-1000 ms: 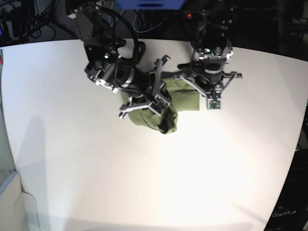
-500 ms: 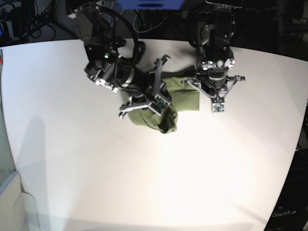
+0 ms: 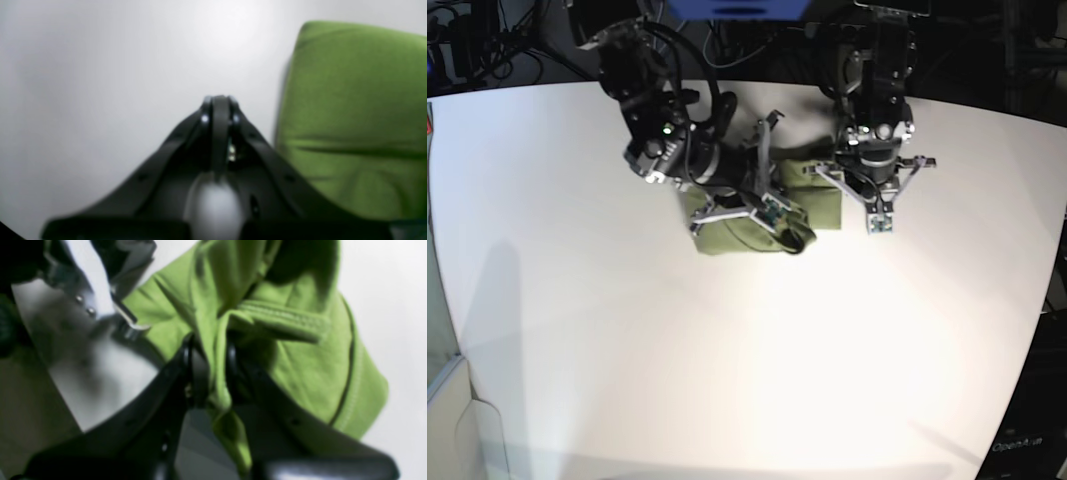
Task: Fold the T-shirt properly
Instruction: 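Open the left gripper and lift it off the bundle, then press the folded bundle flat with the right gripper and release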
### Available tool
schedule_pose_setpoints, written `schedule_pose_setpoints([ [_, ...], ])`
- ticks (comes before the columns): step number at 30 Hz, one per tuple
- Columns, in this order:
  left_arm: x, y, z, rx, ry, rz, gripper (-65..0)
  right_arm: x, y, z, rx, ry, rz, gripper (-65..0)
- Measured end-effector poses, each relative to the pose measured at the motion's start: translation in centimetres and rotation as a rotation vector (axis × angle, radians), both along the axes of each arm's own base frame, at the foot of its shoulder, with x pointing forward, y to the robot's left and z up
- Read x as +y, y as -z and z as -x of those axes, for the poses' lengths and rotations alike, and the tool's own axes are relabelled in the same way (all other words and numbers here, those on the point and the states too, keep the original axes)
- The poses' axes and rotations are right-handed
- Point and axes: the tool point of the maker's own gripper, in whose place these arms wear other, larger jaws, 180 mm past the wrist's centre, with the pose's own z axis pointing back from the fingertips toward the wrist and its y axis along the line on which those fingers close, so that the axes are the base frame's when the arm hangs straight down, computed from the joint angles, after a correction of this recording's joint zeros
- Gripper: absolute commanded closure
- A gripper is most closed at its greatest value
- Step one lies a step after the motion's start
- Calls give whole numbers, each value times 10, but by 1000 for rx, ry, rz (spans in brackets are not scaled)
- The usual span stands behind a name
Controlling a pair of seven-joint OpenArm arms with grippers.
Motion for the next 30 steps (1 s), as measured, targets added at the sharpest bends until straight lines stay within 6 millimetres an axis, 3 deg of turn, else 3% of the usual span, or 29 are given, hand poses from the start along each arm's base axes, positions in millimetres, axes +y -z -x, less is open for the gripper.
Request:
schedule_pose_setpoints([
  [4, -17, -3, 2, 5, 49, 15, -5, 11, 8, 5, 14, -49, 21, -7],
  [8, -15, -6, 1, -2, 43, 11, -5, 14, 9, 3, 14, -59, 21, -12],
  [10, -15, -6, 0, -3, 44, 11, -5, 14, 9, 3, 13, -59, 23, -49],
  [16, -13, -4, 4, 11, 42, 4, -5, 10, 9, -1, 5, -43, 41, -340],
  [19, -9, -2, 7, 22, 45, -13, -5, 10, 9, -2, -9, -41, 58, -451],
  [30, -2, -2, 7, 25, 32, -29, -5, 17, -19, 11, -100, -93, 68, -474],
])
